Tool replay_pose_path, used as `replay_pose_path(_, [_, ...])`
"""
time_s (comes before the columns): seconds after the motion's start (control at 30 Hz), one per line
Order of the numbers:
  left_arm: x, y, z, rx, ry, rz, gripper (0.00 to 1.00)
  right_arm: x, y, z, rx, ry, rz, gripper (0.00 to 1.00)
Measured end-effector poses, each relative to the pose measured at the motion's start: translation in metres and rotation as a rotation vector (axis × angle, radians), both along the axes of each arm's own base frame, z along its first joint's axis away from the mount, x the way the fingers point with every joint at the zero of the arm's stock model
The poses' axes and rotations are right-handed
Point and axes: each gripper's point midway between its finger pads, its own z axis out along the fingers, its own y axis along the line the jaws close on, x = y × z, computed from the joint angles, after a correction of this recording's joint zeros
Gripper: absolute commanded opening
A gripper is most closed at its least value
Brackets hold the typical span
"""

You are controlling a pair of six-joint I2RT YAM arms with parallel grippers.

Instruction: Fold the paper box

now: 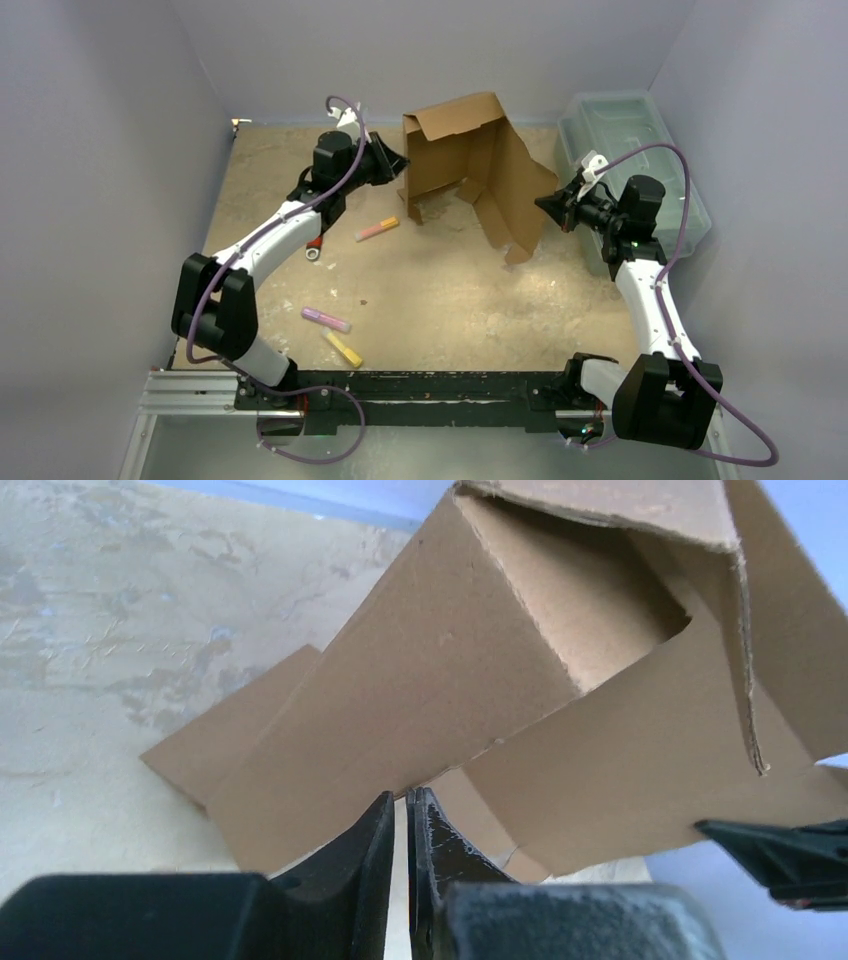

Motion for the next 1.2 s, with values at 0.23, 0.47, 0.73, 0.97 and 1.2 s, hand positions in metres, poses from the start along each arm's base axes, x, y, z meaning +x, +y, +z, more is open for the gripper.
replay_pose_path(0.23, [0.014, -0.012, 0.002, -0.071, 0.005, -0.004, 0.11, 0.001, -0.001, -0.001, -0.001, 0.004, -0.005, 0.0])
replay_pose_path(0.47, [0.008, -0.001, -0.002, -0.08, 0.017, -0.025, 0.15, 0.005, -0.006, -0.002, 0.007, 0.018, -0.042, 0.0])
replay_pose_path(0.73, [-0.004, 0.037, 0.009, -0.05, -0.007, -0.014, 0.21, 0.009, -0.013, -0.002, 0.01, 0.023, -0.086, 0.0])
replay_pose_path(0.97, [-0.018, 0.053, 0.03, 0.006, -0.065, -0.03, 0.23, 0.011, -0.016, -0.002, 0.005, 0.023, -0.106, 0.0])
replay_pose_path(1.2, [-0.014, 0.052, 0.085, 0.177, -0.213, -0.099, 0.61, 0.012, -0.016, -0.002, 0.004, 0.023, -0.11, 0.0])
